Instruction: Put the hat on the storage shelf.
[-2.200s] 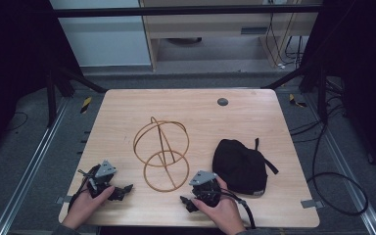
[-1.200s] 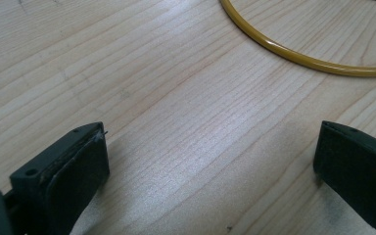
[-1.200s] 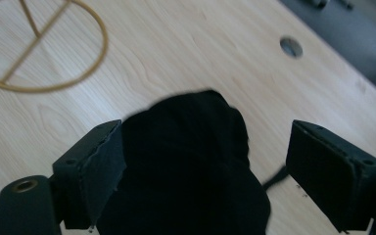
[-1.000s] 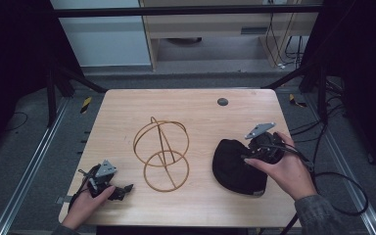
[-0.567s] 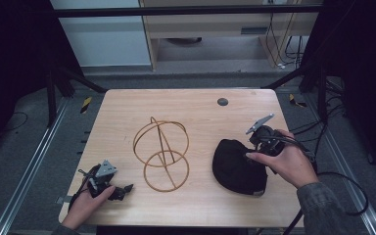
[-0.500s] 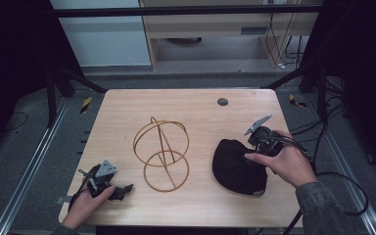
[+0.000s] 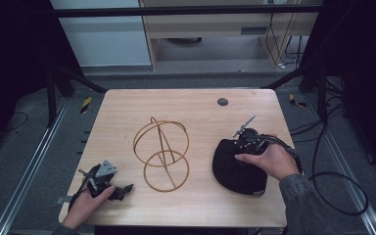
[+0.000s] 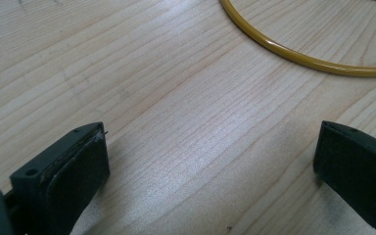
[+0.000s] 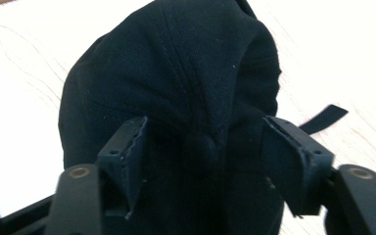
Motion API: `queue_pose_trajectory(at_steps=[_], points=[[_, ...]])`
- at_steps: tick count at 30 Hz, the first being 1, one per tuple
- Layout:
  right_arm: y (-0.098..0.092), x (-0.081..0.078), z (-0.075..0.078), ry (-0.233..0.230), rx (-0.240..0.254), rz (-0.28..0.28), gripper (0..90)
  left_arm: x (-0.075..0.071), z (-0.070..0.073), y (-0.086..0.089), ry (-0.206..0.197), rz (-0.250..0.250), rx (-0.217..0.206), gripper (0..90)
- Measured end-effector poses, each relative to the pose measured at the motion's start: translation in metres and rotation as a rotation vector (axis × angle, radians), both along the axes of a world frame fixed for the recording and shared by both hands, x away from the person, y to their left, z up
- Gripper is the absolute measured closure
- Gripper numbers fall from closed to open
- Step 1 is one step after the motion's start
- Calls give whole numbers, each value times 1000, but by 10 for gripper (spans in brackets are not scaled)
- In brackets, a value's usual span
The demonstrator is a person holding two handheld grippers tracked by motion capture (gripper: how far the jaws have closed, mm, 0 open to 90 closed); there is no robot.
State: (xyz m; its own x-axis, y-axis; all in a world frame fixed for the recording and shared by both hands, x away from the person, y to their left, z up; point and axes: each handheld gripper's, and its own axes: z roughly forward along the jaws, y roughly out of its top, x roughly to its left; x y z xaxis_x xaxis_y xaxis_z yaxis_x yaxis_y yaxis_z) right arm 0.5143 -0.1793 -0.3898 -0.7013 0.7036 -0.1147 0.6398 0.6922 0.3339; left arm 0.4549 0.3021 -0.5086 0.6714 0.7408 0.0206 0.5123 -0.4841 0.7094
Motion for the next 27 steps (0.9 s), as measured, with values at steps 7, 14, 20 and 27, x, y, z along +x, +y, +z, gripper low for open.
queue_pose_trajectory(at_steps=[7, 14, 20, 27], points=[[6, 3, -6, 22, -5, 17, 485, 0, 0, 0, 0, 0, 0, 0], [3, 10, -9, 85, -1, 9, 689, 0, 0, 0, 0, 0, 0, 0], [-6, 8, -4, 84, 36, 8, 777, 0, 0, 0, 0, 0, 0, 0], [-22, -6, 23, 1, 116, -7, 782, 0, 0, 0, 1, 0, -1, 0]])
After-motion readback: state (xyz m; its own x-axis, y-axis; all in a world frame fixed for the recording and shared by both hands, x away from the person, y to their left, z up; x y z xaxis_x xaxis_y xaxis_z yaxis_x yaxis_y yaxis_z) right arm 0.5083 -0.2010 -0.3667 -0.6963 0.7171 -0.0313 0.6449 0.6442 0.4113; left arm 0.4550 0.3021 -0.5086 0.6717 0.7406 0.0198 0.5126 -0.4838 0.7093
